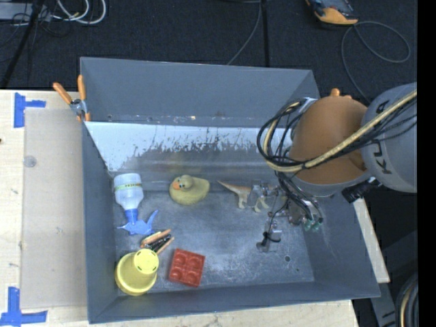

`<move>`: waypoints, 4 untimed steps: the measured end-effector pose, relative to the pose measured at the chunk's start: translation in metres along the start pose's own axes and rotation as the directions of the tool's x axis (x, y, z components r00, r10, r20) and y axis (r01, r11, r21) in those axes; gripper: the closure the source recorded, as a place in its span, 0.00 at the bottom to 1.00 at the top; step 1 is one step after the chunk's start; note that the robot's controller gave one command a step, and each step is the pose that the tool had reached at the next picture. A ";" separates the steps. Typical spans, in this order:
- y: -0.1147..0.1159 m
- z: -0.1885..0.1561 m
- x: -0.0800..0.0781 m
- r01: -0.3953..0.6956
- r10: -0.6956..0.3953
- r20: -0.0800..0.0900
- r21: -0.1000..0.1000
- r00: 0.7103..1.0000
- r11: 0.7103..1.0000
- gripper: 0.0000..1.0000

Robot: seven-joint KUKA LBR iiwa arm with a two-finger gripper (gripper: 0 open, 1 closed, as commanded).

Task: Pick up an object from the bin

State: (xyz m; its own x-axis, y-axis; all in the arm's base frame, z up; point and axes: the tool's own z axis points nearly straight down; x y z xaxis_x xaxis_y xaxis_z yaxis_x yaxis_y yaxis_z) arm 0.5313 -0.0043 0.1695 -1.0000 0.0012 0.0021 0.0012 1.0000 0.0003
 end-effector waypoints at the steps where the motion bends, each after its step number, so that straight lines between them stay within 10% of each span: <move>1: 0.019 0.032 -0.004 0.051 -0.051 0.005 0.001 0.999 0.999 0.00; 3: 0.080 0.090 0.050 0.182 -0.182 0.004 0.001 0.983 0.983 0.00; 4: 0.086 0.092 0.040 0.197 -0.197 0.001 0.001 0.980 0.980 0.00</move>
Offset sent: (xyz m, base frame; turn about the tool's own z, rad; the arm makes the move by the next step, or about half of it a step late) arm -0.0619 0.0777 -0.0950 -0.1681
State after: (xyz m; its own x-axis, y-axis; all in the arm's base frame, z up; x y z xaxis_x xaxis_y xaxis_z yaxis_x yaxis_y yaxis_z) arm 0.4908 0.0819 0.0778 -0.9807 -0.1956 0.0009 -0.1956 0.9807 0.0000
